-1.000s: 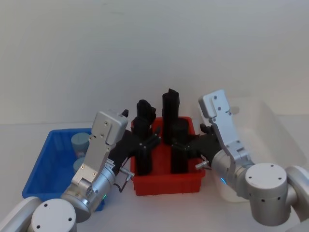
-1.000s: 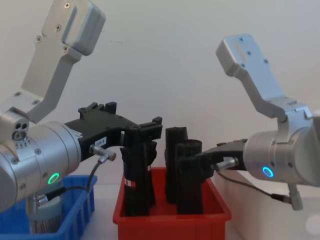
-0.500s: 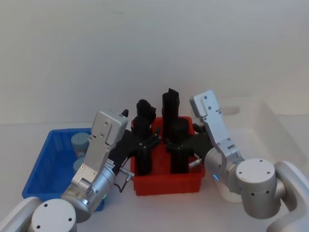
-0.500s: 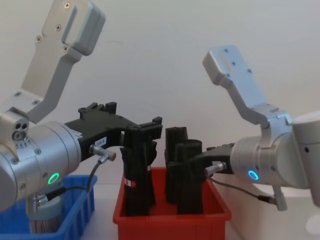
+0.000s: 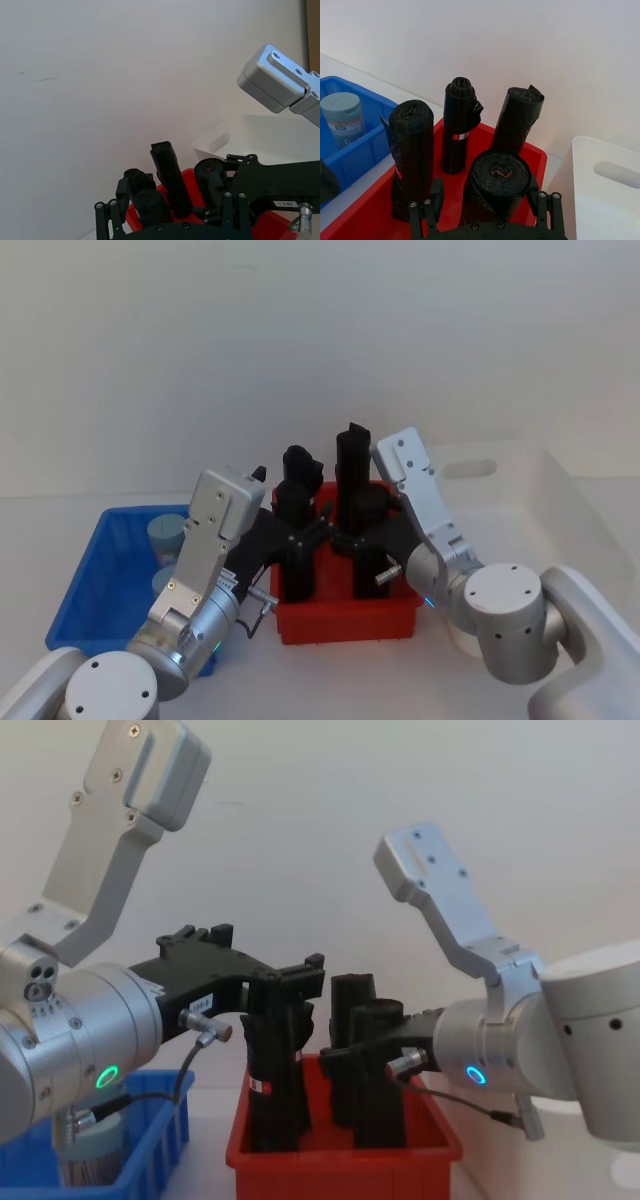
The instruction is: Pick the cotton swabs from the blue box and place them into the white box.
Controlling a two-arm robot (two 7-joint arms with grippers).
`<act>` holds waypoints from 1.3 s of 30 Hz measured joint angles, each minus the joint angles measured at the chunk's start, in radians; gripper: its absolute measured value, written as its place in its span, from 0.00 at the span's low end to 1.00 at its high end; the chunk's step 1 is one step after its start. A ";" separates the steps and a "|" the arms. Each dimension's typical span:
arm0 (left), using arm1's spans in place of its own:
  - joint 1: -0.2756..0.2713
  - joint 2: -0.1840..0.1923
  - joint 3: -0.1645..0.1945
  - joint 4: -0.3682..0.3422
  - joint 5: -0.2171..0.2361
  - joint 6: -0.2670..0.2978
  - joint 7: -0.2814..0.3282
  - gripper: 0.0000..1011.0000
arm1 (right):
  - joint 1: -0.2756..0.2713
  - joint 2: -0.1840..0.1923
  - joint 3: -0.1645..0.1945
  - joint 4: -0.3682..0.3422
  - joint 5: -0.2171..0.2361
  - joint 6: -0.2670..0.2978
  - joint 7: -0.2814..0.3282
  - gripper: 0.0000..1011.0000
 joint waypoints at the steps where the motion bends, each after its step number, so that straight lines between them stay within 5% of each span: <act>1: 0.000 0.000 0.000 0.000 0.000 0.000 0.000 0.99 | 0.002 -0.001 -0.001 0.003 -0.002 -0.002 -0.001 0.99; 10: 0.000 0.000 0.000 0.000 0.000 0.000 0.000 0.99 | 0.015 -0.011 -0.006 0.032 -0.017 -0.017 -0.005 0.85; 19: 0.000 0.000 0.000 0.000 0.000 0.000 0.000 0.99 | 0.021 -0.015 -0.008 0.045 -0.025 -0.025 -0.006 0.57; 39: 0.000 0.000 0.000 0.000 0.000 0.000 0.000 0.99 | 0.026 -0.018 -0.007 0.042 -0.021 -0.053 -0.004 0.50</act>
